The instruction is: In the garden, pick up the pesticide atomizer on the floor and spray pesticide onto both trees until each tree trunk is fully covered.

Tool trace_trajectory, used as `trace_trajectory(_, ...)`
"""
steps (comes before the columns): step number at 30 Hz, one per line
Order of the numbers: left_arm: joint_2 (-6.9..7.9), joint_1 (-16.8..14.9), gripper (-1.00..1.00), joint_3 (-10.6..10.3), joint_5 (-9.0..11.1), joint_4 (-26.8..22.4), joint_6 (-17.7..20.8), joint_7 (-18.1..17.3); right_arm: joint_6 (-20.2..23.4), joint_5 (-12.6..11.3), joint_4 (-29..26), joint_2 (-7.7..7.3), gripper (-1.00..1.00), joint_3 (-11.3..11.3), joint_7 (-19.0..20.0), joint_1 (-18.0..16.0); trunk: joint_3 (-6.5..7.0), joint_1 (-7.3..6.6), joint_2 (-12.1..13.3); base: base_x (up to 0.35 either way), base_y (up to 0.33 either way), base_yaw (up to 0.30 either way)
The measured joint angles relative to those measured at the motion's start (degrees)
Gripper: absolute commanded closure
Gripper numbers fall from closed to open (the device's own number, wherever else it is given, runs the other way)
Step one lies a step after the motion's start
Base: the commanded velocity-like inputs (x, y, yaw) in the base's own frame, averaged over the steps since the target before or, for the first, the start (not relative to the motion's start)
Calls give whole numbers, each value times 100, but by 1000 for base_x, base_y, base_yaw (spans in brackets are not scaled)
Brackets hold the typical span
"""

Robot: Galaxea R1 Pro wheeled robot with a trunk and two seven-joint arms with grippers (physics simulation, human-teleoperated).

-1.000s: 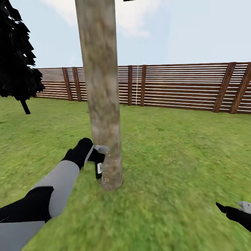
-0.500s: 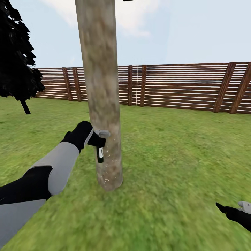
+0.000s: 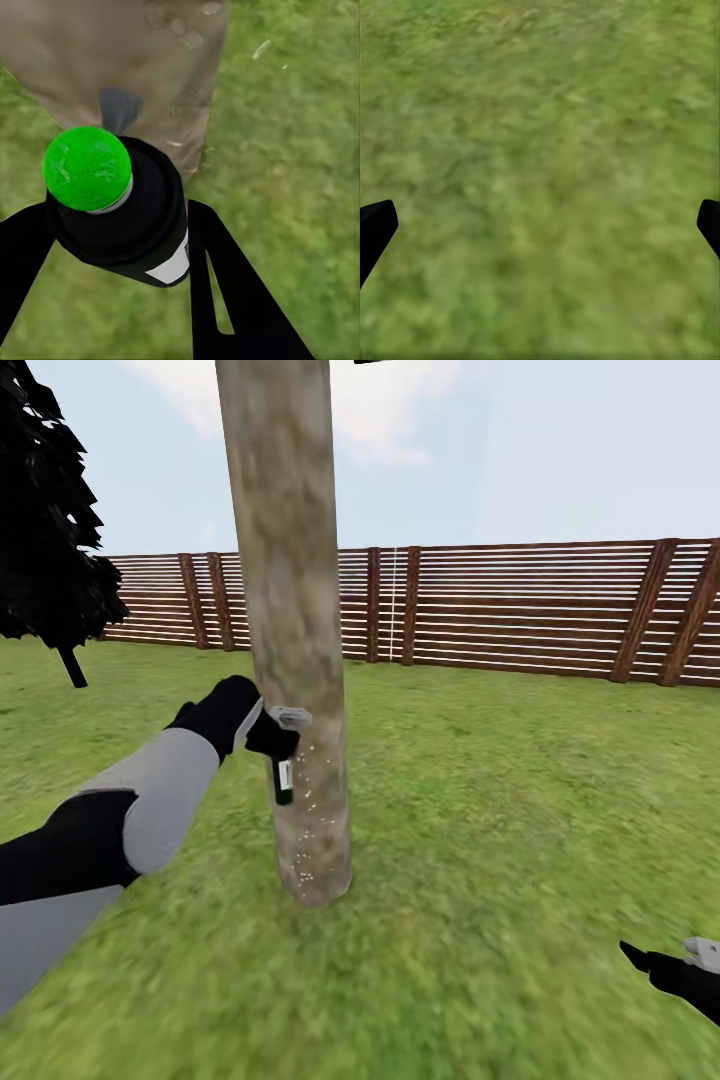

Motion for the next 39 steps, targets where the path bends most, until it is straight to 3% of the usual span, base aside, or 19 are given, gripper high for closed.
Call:
trace_trajectory(10, 35, -173, 100, 4, 11, 56, 2, 0, -13, 5, -3, 0, -100, 0, -5, 0, 0, 0, 0, 0, 0, 0)
trace_trajectory(16, 35, -488, 100, 4, 8, 243, 2, 0, -68, 7, -16, 0, -100, -9, -10, 0, 0, 0, 0, 0, 0, 0)
trace_trajectory(22, 37, -494, 100, 4, 9, 463, -1, 0, -73, 5, -10, 0, -100, -14, -12, 0, -1, 1, 1, 0, 0, 18)
trace_trajectory(30, 290, -488, 100, -10, 2, 1002, -32, 0, -69, 4, -14, 4, -100, -15, -9, 0, -1, 1, 1, 0, 0, 256)
trace_trajectory(33, 303, -475, 100, -9, 4, 1337, -63, 0, -69, 7, -11, 8, -100, -10, -10, 0, -1, 1, 1, 0, 0, 93)
trace_trajectory(39, 291, -446, 100, -14, 4, 1415, -81, 8, -69, 7, -14, 9, -100, -13, -9, 0, 0, 0, 0, 0, 0, 10)
